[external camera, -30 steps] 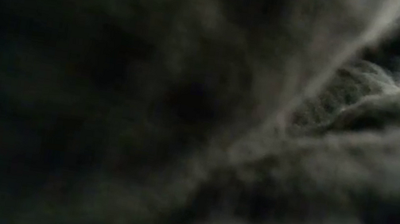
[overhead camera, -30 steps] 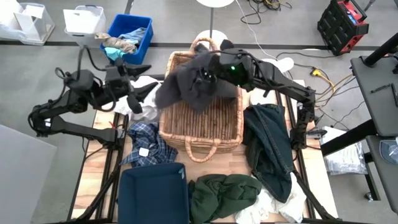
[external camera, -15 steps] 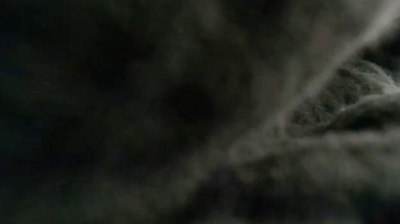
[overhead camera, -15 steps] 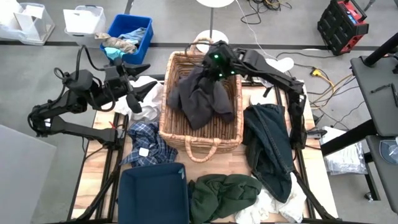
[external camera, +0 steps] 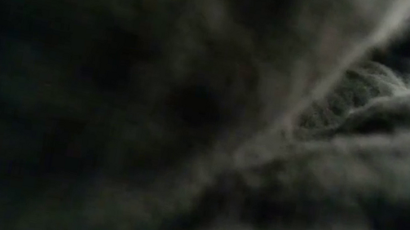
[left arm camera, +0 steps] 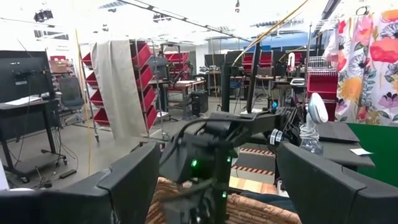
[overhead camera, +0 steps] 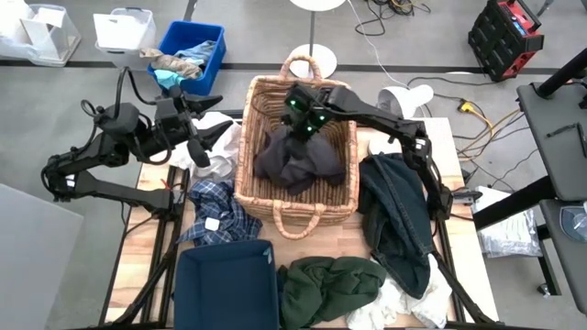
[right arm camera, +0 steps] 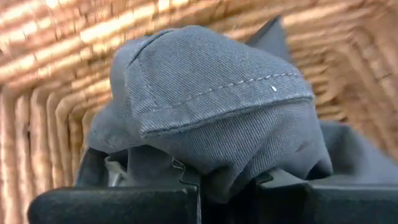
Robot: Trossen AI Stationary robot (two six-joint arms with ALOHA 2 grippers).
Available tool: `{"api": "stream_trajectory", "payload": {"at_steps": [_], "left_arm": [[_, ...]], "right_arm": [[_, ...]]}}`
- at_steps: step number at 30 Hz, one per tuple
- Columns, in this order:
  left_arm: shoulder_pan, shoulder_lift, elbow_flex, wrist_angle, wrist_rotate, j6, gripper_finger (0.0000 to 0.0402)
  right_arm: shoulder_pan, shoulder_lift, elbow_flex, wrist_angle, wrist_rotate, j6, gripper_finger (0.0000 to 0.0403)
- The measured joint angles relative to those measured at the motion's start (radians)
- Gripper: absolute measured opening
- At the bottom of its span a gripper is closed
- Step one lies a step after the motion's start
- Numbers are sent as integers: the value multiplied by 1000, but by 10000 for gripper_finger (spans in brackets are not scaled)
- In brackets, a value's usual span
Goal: Sort clothes
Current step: Put the grey pants into the brown basket
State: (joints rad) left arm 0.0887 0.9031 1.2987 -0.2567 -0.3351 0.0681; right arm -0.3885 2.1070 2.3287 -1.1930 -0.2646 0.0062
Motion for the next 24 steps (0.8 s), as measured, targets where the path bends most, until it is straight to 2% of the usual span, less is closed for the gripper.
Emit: {"api": "stream_trajectory", "payload": {"at_steps": [3, 10, 18, 24], "left_arm": [[0, 2, 0, -2, 0, 0, 300], [0, 2, 0, -48, 0, -46, 300], [0, 1, 0, -182, 0, -151, 300], [0, 4, -1, -241, -59, -191, 300]], "right_arm": [[1, 29, 0, -52, -36, -26, 34], [17, 65, 0, -111, -30, -81, 46], [18, 57, 3, -111, -24, -43, 137], [20, 13, 3, -113, -23, -25, 209]]}}
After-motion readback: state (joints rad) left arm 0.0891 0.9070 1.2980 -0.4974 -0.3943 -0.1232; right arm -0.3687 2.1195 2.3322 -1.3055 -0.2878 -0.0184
